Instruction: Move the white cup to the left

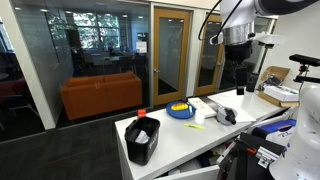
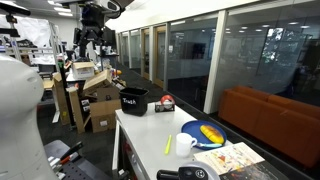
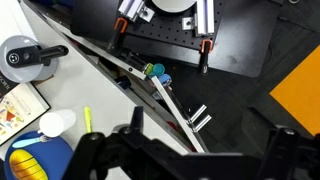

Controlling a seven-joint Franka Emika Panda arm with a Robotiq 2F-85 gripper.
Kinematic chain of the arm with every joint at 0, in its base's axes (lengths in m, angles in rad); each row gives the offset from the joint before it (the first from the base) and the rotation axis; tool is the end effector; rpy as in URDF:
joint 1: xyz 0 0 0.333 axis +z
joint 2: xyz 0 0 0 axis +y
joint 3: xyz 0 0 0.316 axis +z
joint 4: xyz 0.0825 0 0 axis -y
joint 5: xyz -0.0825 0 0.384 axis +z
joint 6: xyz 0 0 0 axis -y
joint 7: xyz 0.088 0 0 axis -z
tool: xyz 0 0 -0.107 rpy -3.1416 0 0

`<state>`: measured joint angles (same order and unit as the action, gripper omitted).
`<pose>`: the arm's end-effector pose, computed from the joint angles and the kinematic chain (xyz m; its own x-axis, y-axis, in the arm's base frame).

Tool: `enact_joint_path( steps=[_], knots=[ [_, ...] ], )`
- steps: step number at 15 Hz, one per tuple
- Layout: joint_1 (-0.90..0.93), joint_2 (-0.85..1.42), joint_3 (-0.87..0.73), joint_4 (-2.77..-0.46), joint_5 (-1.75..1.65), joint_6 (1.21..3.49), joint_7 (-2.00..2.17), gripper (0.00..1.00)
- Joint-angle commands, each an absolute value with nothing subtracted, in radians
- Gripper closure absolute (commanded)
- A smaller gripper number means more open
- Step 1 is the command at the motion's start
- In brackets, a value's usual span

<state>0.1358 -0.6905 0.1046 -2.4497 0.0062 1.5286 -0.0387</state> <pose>0.3066 0.0804 0.5127 0.9445 0.2319 -0.2328 0.2501 -0.9669 0.0515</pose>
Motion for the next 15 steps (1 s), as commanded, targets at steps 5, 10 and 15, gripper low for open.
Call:
enact_joint_path(
  steps=[5,10,15],
  knots=[
    [0.090,-0.523,0.081,-2.403,-0.013,1.659,-0.010,0.00],
    [0.037,-0.391,0.046,-2.391,-0.009,1.734,0.041,0.00],
    [-0.021,-0.309,-0.010,-2.394,-0.008,1.794,0.067,0.00]
  ],
)
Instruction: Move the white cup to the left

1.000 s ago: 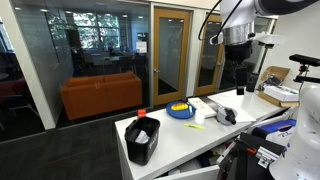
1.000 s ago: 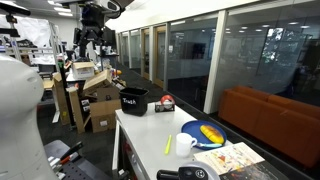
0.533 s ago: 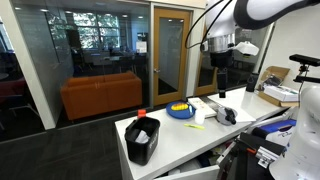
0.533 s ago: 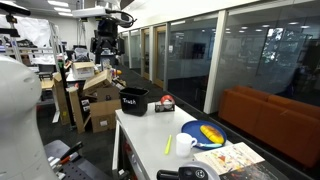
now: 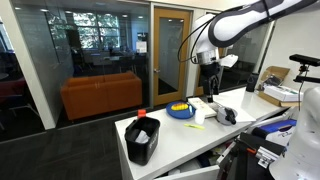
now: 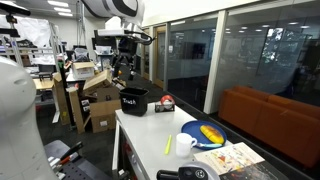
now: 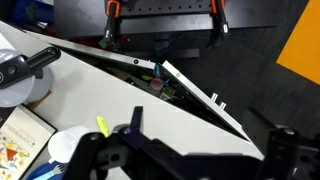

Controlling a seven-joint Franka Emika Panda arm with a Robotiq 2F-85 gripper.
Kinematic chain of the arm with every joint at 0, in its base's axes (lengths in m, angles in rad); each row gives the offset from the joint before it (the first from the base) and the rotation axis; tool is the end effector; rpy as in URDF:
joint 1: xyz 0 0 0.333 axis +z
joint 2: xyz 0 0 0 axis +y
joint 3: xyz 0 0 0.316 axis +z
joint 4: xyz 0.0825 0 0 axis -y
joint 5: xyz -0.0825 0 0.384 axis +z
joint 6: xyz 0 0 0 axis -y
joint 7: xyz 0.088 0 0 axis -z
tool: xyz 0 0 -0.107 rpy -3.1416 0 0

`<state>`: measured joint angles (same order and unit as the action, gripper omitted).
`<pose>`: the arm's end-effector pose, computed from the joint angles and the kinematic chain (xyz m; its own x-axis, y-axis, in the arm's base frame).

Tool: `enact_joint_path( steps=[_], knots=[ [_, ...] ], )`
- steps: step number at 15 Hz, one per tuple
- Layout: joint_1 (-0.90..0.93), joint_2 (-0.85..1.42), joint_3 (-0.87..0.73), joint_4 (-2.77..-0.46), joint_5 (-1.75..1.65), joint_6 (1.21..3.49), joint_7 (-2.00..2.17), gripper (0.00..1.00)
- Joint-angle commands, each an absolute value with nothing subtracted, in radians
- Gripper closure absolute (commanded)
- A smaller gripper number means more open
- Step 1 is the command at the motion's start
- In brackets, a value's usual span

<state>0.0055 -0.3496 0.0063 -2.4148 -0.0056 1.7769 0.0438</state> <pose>0.4004 0.0043 0.4209 0.9584 -0.0323 -0.2838 -0.0279 -0.9994 0.0195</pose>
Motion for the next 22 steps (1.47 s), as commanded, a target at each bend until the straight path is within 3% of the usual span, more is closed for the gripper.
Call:
enact_joint_path(
  steps=[1,22],
  knots=[
    [-0.031,-0.298,-0.022,-2.396,-0.007,1.809,0.066,0.00],
    [-0.149,-0.094,-0.160,-2.330,-0.007,2.004,0.078,0.00]
  ],
)
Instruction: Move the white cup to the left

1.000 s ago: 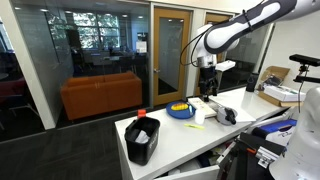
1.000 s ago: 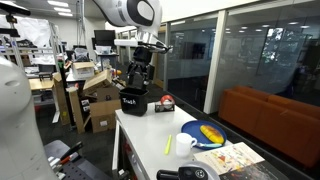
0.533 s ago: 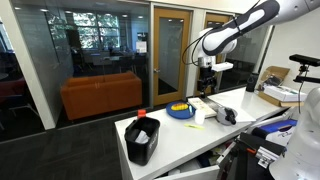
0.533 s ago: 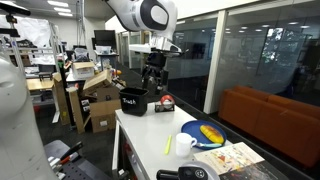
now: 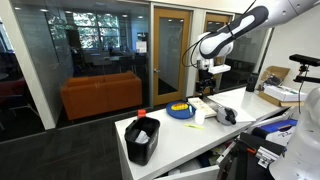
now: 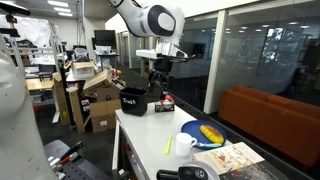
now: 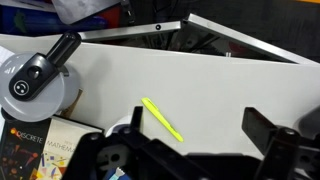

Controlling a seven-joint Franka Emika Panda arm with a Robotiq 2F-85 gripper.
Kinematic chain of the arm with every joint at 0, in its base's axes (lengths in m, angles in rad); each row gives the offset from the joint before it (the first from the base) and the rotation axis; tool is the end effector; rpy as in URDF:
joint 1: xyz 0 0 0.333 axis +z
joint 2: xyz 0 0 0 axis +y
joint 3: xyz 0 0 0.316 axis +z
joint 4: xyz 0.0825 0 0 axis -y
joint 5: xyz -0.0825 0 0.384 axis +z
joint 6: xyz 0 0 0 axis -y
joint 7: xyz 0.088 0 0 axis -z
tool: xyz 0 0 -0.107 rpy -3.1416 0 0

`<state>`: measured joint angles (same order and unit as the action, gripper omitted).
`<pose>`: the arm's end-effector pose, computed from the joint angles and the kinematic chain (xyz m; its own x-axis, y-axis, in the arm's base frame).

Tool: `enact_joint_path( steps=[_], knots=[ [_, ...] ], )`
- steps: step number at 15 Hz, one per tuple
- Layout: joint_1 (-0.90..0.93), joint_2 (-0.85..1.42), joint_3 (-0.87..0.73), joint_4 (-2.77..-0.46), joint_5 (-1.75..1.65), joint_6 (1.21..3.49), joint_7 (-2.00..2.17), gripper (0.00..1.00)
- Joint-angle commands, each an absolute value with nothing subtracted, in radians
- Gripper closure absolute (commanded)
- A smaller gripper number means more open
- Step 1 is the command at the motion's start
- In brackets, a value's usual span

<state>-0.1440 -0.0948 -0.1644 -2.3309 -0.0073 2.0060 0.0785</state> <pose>0.4444 -0.1421 0.3584 0.9034 -0.3624 -0.2293 -0.3705 -0.9288 0.0083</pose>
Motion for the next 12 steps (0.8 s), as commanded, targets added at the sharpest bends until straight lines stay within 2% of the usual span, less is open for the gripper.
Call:
enact_joint_path(
  steps=[1,12],
  knots=[
    [-0.149,-0.096,-0.159,-2.330,-0.007,2.004,0.078,0.00],
    [-0.149,-0.057,-0.158,-2.322,-0.019,2.062,0.086,0.00]
  ],
)
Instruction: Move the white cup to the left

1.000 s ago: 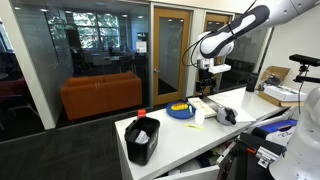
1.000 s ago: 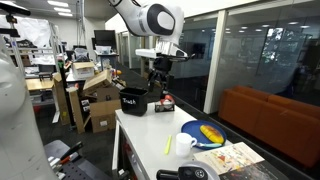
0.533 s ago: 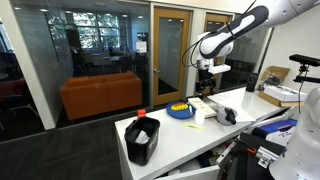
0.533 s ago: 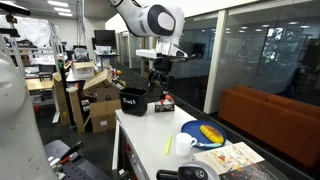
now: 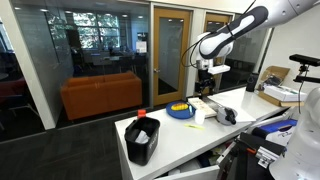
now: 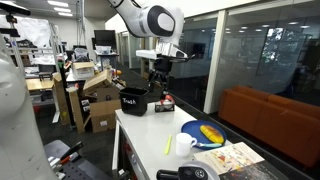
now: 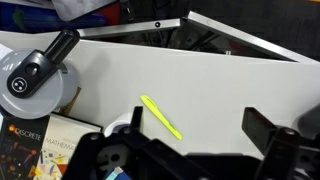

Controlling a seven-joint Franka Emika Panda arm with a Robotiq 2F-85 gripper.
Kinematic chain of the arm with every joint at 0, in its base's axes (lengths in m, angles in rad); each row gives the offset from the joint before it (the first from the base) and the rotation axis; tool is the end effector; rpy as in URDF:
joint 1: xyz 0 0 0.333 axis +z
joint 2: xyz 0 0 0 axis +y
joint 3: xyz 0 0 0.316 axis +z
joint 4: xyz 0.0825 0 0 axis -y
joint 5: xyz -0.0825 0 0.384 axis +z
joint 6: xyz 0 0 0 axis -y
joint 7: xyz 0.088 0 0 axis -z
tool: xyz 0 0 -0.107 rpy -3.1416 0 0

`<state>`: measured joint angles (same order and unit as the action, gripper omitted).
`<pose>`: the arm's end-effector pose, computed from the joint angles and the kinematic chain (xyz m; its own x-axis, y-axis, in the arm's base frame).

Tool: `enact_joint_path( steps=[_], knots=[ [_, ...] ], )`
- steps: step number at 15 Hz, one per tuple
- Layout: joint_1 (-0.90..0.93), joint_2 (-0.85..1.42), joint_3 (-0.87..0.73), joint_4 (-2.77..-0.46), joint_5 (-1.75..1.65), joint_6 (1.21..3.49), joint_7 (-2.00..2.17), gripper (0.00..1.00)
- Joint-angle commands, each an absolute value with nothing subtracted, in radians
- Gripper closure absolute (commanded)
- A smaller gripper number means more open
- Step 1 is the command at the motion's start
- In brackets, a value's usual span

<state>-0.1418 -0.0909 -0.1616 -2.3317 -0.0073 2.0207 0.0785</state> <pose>0.4467 -0.1403 0.3572 0.9072 -0.3589 -0.2194 -0.3661 -0.9306 0.0084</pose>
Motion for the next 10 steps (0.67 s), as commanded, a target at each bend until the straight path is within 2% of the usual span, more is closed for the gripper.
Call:
enact_joint_path(
  steps=[1,10],
  knots=[
    [-0.153,-0.035,-0.162,-2.315,-0.022,2.080,0.089,0.00],
    [-0.186,0.206,-0.209,-2.223,-0.014,2.206,0.079,0.00]
  ],
)
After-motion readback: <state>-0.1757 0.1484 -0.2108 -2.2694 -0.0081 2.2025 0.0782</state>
